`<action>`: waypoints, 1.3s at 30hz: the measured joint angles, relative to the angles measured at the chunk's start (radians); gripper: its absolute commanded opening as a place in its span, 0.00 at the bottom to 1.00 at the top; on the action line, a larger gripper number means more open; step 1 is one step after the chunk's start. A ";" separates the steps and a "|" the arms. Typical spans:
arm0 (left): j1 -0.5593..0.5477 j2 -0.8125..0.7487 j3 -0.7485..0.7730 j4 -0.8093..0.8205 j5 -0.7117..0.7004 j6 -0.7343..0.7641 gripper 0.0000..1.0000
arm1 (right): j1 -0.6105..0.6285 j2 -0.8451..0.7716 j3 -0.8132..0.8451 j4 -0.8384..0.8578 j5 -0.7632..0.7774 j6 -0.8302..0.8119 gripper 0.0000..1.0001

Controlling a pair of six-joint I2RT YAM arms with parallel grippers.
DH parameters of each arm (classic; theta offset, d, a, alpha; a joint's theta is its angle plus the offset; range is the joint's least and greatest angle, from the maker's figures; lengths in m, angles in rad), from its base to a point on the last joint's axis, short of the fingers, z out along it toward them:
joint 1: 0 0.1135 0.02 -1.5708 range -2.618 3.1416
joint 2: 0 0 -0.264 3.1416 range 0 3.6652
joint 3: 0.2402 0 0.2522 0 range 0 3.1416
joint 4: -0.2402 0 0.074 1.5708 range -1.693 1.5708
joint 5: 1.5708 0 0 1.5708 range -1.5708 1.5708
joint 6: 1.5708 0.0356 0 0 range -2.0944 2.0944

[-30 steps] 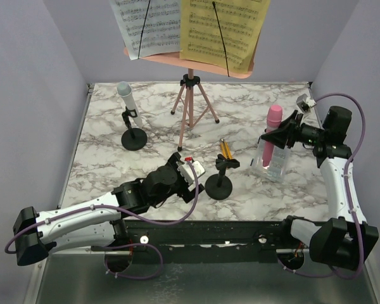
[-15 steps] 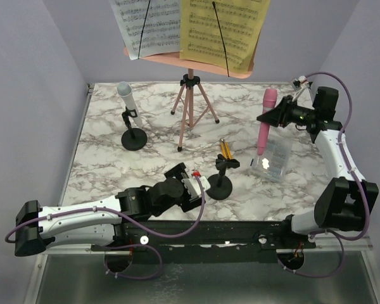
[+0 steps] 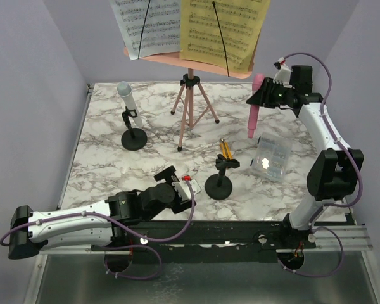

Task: Pack up the instrument practice props

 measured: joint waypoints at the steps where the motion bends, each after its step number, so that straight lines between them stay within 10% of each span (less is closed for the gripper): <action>1: -0.001 -0.007 0.000 -0.005 -0.005 0.000 0.99 | 0.003 0.019 0.037 -0.013 0.029 0.004 0.00; 39: 0.052 0.113 0.000 -0.047 -0.032 0.000 0.99 | 0.068 0.563 0.436 -0.172 0.262 0.018 0.20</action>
